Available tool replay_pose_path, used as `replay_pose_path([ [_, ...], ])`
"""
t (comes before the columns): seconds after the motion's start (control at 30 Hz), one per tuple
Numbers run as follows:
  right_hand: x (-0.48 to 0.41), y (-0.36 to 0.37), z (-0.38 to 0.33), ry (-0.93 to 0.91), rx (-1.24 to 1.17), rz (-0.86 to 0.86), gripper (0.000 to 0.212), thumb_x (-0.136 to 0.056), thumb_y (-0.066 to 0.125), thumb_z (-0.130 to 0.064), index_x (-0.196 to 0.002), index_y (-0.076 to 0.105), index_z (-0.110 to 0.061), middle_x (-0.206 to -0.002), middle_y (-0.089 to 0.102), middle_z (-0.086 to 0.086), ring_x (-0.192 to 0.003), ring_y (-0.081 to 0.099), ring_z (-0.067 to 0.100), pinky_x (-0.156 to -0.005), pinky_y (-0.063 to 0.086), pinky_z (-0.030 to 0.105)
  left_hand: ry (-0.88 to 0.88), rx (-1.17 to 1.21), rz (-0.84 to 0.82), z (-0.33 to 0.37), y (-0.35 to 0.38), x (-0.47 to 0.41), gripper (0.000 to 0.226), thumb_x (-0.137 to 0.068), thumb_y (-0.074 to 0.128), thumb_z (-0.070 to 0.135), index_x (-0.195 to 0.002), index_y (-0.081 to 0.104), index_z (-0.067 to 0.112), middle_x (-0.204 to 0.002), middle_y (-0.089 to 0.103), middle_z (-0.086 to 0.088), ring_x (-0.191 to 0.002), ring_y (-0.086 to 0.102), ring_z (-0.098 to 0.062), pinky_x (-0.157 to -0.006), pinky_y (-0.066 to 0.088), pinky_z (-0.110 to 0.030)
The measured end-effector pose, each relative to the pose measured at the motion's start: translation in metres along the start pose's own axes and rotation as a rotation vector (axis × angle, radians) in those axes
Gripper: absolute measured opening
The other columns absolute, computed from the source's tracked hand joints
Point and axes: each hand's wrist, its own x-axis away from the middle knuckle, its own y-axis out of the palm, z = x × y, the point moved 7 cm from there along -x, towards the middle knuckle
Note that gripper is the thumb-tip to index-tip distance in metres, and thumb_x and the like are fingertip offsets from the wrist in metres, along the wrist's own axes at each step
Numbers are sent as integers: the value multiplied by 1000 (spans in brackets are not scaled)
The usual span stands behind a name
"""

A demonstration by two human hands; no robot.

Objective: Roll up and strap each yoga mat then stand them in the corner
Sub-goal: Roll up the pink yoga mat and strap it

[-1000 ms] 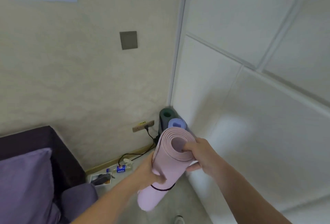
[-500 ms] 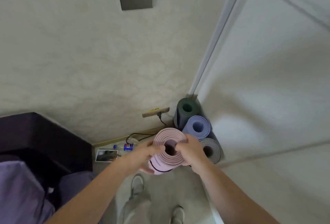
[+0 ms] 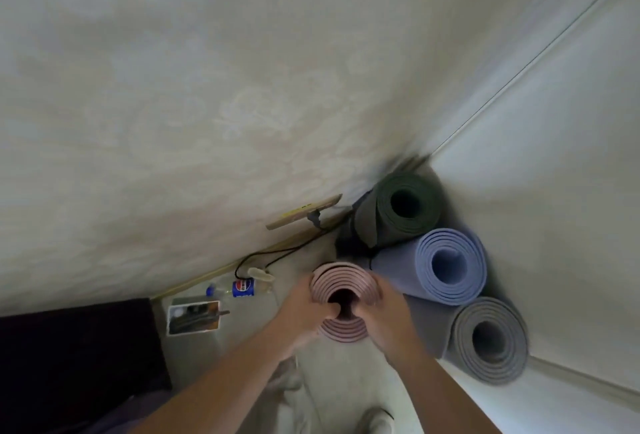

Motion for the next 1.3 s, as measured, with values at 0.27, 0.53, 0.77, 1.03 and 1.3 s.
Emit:
replay_pose_path([
  [0.27,-82,7,-36,-85,-46,135,53,-84,72,-19,-134,55,-16,-117,67,2,-107,63,22,-90,54,41,32,0,106,49,-28,-83,49,-83,77,10,-122,52,25,-118,63,-4,-105,64,-27,-85,59,-51],
  [0.53,-78,-16,-38,-92,95,247,34,-88,70,-41,-102,61,-11,-87,60,-3,-68,53,7,-45,37,12,42,24,92,64,-21,-86,44,-88,74,18,-127,55,25,-117,62,-4,-108,63,-32,-78,61,-52],
  [0.77,-77,-12,-12,172,-94,127,61,-78,68,-66,-83,65,-5,-72,71,12,-68,73,28,-73,61,50,15,66,67,64,-13,-79,57,-83,79,28,-132,51,24,-102,58,5,-99,61,-26,-64,57,-39],
  [1.03,-61,-25,-5,184,-239,127,47,-94,60,-47,-88,67,-1,-77,74,16,-72,74,30,-73,61,50,-38,67,163,57,-18,-70,80,-72,84,42,-139,46,22,-131,59,-6,-110,63,-35,-82,58,-58],
  [1.3,-39,-42,-17,191,-370,165,36,-97,58,-29,-82,63,4,-79,67,28,-65,63,34,-65,53,39,-8,82,186,55,-16,-56,76,-84,78,37,-146,40,15,-145,49,-8,-128,50,-35,-96,51,-56],
])
